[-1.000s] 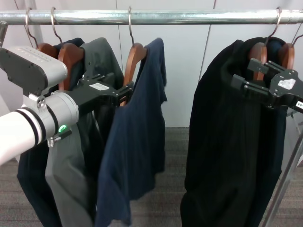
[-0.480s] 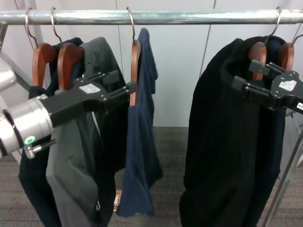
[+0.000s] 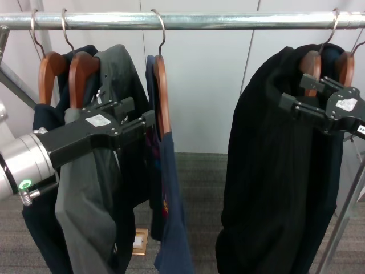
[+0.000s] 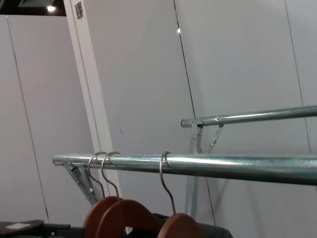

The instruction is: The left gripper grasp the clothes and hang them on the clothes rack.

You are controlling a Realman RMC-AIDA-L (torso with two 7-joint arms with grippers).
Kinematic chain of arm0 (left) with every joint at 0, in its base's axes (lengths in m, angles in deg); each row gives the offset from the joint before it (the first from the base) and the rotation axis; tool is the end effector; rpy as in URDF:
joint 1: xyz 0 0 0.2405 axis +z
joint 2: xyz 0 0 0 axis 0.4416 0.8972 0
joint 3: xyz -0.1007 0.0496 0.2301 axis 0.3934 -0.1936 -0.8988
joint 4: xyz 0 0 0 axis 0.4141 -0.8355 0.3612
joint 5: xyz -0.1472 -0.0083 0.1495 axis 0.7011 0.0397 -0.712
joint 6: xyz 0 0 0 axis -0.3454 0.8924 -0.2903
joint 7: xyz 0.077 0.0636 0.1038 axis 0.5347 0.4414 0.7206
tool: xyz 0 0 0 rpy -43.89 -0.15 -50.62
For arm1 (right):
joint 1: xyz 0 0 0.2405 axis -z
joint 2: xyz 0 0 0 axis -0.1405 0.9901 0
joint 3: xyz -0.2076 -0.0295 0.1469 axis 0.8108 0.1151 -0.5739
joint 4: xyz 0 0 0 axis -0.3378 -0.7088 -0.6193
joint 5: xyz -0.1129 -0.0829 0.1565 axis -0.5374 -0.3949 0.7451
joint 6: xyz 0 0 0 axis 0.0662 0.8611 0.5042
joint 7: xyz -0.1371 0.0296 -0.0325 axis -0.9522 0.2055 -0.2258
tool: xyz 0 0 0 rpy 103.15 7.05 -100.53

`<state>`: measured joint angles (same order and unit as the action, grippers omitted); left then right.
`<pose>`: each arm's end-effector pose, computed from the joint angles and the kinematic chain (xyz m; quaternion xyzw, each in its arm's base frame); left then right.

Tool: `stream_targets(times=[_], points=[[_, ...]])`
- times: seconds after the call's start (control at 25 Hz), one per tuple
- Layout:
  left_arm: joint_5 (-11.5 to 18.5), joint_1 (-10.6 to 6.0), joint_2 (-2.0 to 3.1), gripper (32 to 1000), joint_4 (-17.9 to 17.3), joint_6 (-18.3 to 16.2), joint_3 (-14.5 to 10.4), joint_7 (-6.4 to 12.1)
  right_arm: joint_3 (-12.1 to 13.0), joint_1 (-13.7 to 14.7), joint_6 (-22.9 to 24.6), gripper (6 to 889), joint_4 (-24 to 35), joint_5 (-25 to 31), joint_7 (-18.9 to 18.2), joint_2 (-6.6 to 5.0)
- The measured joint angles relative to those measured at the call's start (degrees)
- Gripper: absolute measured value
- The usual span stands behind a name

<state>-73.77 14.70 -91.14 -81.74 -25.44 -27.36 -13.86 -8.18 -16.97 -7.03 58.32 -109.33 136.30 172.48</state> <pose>-0.2349 0.3318 0.0008 -0.8724 -0.2279 -0.3255 0.2845 0.2804 0.3419 0.0360 -0.8617 0.2184 0.3562 0.2879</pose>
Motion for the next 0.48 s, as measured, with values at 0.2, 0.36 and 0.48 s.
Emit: stream_targets(times=[0.2,0.36,0.48], points=[[0.0,0.23,0.02,639,-0.1,0.6,0.2,0.51,0.0,0.0,0.0,818,0.0,0.0,0.1,0.00],[0.0,0.25,-0.03,639,-0.1,1.5,0.8,0.58,0.0,0.0,0.0,818,0.0,0.0,0.2,0.00],[0.0,0.25,-0.11,639,0.2,3.6,2.3,0.69,0.0,0.0,0.0,818,0.0,0.0,0.2,0.00]])
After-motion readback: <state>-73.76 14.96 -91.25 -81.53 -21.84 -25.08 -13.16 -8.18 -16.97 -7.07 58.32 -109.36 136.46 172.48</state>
